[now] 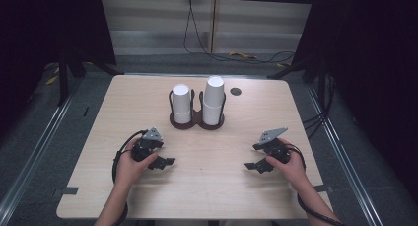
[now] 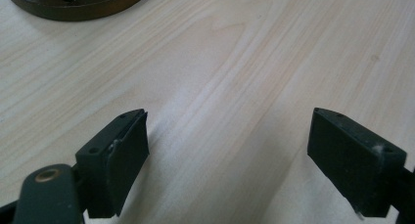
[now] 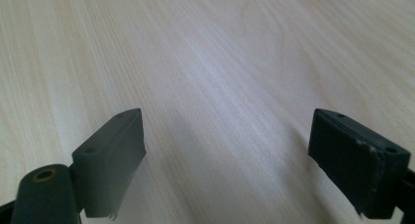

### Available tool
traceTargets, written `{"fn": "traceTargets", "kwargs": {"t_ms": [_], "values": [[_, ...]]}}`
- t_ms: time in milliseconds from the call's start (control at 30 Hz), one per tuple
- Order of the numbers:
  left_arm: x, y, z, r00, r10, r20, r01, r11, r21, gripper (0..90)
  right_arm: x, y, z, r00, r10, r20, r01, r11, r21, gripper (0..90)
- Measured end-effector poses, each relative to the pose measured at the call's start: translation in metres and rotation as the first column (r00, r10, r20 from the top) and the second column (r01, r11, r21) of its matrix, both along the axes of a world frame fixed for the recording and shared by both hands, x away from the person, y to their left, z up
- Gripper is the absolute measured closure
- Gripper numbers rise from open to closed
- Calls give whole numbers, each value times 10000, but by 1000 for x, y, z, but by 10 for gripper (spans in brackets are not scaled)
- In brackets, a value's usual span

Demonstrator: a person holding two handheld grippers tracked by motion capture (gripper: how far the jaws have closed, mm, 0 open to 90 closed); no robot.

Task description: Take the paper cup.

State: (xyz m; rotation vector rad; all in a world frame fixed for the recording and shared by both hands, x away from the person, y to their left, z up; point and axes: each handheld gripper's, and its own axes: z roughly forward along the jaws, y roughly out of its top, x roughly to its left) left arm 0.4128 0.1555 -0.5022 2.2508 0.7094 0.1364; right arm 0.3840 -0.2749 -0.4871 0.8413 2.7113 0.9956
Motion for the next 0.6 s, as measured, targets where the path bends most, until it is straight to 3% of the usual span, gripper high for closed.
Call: {"fn": "traceTargets", "kwargs": {"t_ms": [167, 200, 400, 433, 500, 600], "values": [[4, -1, 1, 10000, 4, 34, -4, 10000, -18, 154, 1, 2, -5, 10000, 29, -35, -29, 9999, -143, 129], [5, -1, 0, 9999, -33, 124, 36, 9997, -239, 153, 2, 2, -5, 10000, 10, 12, -10, 10000, -64, 130], [7, 0, 1, 9995, 207, 246, -199, 9992, -333, 152, 4, 3, -3, 9999, -92, 72, 92, 9999, 113, 130], [9, 1, 2, 9991, 349, 241, -333, 9974, -639, 152, 6, 5, -3, 9999, -137, 98, 134, 9996, 259, 130], [10, 1, 2, 9989, 394, 247, -376, 9968, -707, 152, 8, 5, -2, 9997, -238, 12, 237, 9988, 423, 130], [16, 0, 7, 9990, 338, 298, -310, 9956, -881, 151, 16, 13, -1, 9967, -807, 53, 799, 9928, 897, 130]]}}
